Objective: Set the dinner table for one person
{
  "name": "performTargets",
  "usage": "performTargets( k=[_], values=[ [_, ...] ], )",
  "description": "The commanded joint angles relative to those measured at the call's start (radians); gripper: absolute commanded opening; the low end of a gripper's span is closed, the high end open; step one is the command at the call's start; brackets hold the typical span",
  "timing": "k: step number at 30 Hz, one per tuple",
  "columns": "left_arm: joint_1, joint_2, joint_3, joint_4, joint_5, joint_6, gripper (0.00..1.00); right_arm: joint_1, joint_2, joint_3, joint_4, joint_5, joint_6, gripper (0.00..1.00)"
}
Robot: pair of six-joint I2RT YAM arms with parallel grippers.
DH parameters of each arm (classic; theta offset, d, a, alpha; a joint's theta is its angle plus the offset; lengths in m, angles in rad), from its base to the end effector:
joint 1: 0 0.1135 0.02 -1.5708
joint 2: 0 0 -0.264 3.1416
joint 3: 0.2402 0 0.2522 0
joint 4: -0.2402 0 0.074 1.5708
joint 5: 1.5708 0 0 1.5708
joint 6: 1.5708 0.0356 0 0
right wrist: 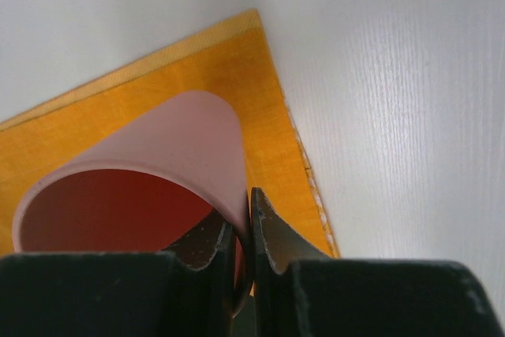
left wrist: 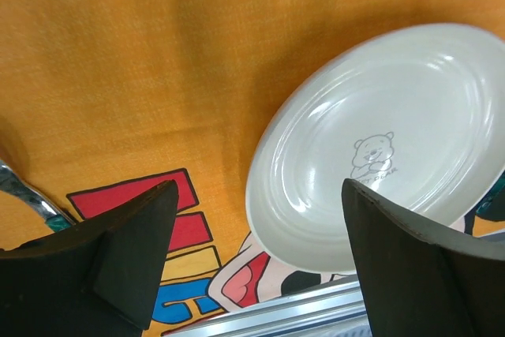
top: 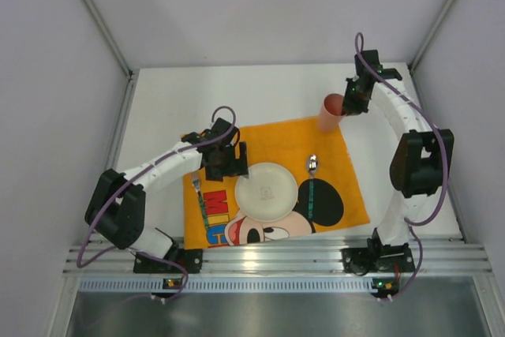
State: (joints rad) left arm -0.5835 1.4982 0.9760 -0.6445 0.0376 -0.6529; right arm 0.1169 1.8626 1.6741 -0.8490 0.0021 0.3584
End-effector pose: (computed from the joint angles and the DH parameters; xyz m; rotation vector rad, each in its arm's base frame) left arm 0.2381 -0.1588 0.2059 -0.0866 2.8083 -0.3766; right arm 0.4008 0.0470 0.2850 0.3161 2.5987 0.1657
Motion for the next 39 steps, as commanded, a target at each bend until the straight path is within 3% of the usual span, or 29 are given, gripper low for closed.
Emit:
performTargets(
  k=[1,5,7,11,13,17,20,22,23,24,25,26,28,29,32,33,35,39],
  values=[
    [-0.003,-0.044,0.084,-0.038,-0.087,-0.001,0.89,0.030,0.012,-0.020,0.010,-0.027,-0.019,0.10],
    [-0.001,-0.020,0.173,-0.060,-0.128,0.029,0.89,0.041,0.032,-0.048,-0.012,-0.045,-0.035,0.24],
    [0.004,0.006,0.234,-0.081,-0.145,0.039,0.89,0.044,0.036,-0.071,-0.012,-0.048,-0.039,0.36],
    [0.019,0.043,0.314,-0.089,-0.159,0.062,0.88,0.050,0.017,-0.073,-0.015,-0.056,-0.044,0.73],
    [0.027,0.056,0.361,-0.099,-0.176,0.084,0.88,0.052,-0.008,-0.056,-0.028,-0.044,-0.052,0.99],
    [0.066,0.066,0.449,-0.142,-0.292,0.133,0.89,0.052,-0.139,0.001,-0.051,-0.053,-0.081,1.00],
    [0.085,0.033,0.469,-0.117,-0.506,0.162,0.92,0.052,-0.274,-0.017,-0.029,-0.122,-0.130,1.00],
    [0.085,-0.088,0.314,0.055,-0.571,0.305,0.91,0.055,-0.362,-0.068,0.016,-0.146,-0.122,1.00],
    [0.085,-0.140,0.235,0.301,-0.564,0.367,0.91,0.059,-0.461,-0.139,0.040,-0.143,-0.119,1.00],
    [0.085,-0.247,0.148,0.430,-0.555,0.428,0.90,0.059,-0.512,-0.183,0.086,-0.139,-0.112,1.00],
    [0.085,-0.297,-0.057,0.566,-0.544,0.547,0.89,0.063,-0.564,-0.226,0.109,-0.114,-0.104,1.00],
    [0.086,-0.338,-0.165,0.891,-0.529,0.606,0.90,0.061,-0.664,-0.311,0.152,-0.096,-0.092,1.00],
    [0.093,-0.392,-0.433,1.172,-0.474,0.782,0.91,0.063,-0.750,-0.396,0.183,-0.038,-0.082,1.00],
    [0.105,-0.380,-0.475,1.268,-0.473,0.791,0.93,0.061,-0.823,-0.480,0.208,-0.027,-0.091,1.00],
    [0.197,-0.277,-0.494,1.241,-0.513,0.724,0.91,0.061,-0.922,-0.592,0.202,0.030,-0.119,1.00],
    [0.217,-0.250,-0.511,1.299,-0.512,0.725,0.92,0.061,-0.939,-0.608,0.194,0.033,-0.136,1.00],
    [0.299,-0.233,-0.592,1.393,-0.413,0.714,0.93,0.063,-0.977,-0.634,0.167,0.088,-0.144,1.00],
    [0.421,-0.093,-0.629,1.499,-0.346,0.670,0.93,0.063,-1.002,-0.659,0.162,0.079,-0.127,1.00]
  ],
)
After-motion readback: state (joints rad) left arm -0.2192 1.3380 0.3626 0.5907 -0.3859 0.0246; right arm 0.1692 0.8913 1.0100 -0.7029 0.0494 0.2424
